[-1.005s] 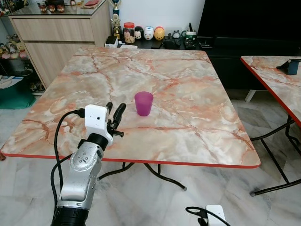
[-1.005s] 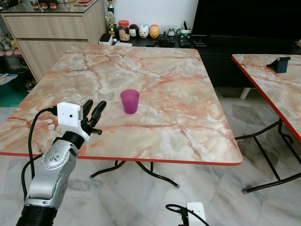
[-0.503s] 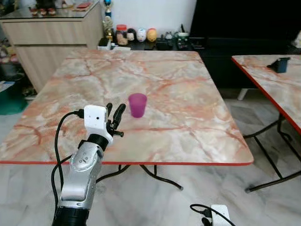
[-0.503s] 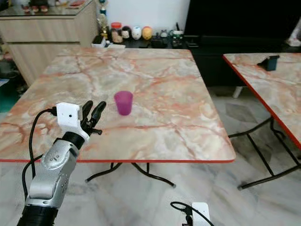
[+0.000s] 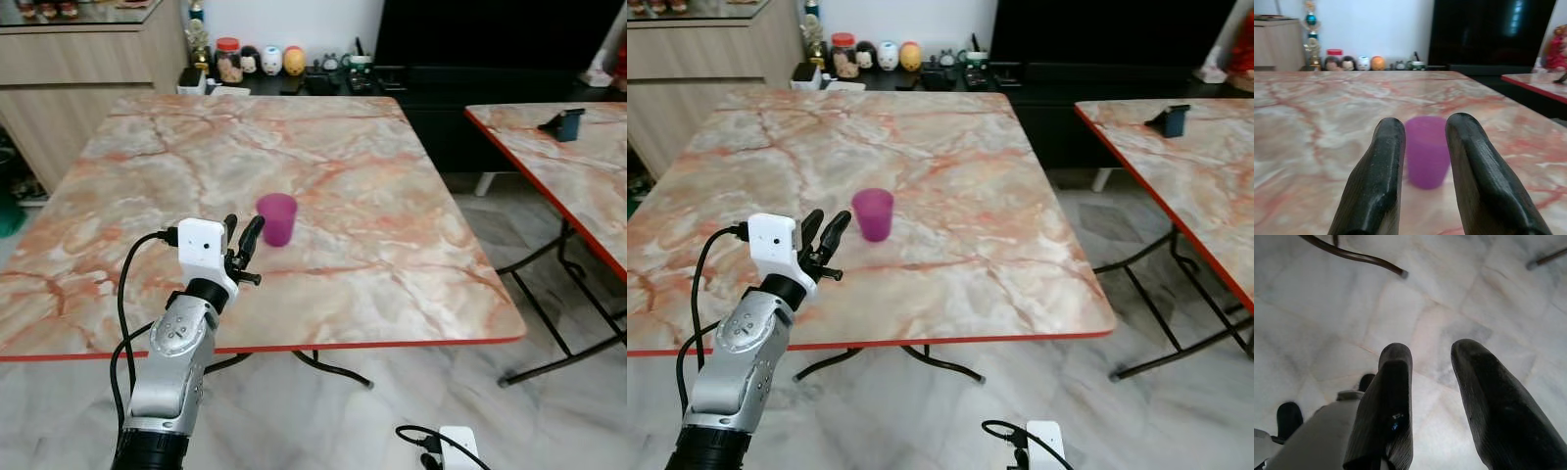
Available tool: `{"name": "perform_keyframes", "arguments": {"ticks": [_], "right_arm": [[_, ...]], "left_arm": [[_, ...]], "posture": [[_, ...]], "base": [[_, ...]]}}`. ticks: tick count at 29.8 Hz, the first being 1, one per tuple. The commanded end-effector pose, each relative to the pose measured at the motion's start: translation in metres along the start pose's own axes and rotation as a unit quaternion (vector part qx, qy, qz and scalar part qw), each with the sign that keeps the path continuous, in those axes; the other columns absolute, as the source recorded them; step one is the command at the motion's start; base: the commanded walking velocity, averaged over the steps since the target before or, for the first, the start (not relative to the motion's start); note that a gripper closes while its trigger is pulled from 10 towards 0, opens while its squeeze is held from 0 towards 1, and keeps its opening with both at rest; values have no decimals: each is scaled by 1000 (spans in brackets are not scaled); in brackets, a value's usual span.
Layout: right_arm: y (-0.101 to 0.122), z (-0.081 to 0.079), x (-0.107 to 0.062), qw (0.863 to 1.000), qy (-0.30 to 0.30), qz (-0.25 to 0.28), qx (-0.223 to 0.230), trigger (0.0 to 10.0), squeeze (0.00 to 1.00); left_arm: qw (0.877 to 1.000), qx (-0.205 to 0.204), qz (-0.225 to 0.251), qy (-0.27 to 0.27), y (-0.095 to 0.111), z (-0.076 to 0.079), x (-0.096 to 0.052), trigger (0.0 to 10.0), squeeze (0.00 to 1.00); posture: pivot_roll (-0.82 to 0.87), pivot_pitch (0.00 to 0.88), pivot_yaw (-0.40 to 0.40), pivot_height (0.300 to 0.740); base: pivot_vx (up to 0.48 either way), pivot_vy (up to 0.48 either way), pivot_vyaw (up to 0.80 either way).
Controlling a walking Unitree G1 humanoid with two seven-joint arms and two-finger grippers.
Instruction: Setting the table
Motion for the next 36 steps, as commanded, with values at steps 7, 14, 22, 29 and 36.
{"name": "perform_keyframes", "arguments": {"ticks": [7, 14, 22, 29, 36], "right_arm": [[-1, 6, 0, 1000, -8, -8, -4, 10000, 0], [0, 12, 0, 1000, -19, -7, -9, 10000, 0], [-4, 13, -1, 999, -19, -22, -32, 10000, 0], [-7, 13, -1, 999, -26, -31, -28, 10000, 0], [-5, 12, -1, 999, -22, -19, -29, 10000, 0]], "left_arm": [[1000, 13, -7, 1, -2, -3, 0, 10000, 0], [1000, 15, -7, 4, -3, -4, 0, 10000, 0], [1000, 17, -4, 2, -2, -3, 1, 10000, 0], [1000, 18, -2, 3, -2, -4, 1, 10000, 0], [1000, 16, 4, 0, 0, -4, 1, 10000, 0]], "posture": [[117, 0, -41, 727], [118, 0, -41, 723], [122, 0, -44, 723], [123, 0, -42, 715], [121, 0, -38, 715]], "base": [[0, 0, 0], [0, 0, -363], [271, 0, 0], [316, 0, -280], [313, 0, -71]]}}
Point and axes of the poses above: a point about 5 cm out from each wrist's last joint towards the gripper, its own x axis pointing out of the wrist towards the gripper, its own y axis along the axis of the wrist's last joint, z = x × y, the point moved 2 cm from there along x, pointing out of the wrist towards the gripper, and after that the axes turned 7 degrees about x, right-handed, at the moved point
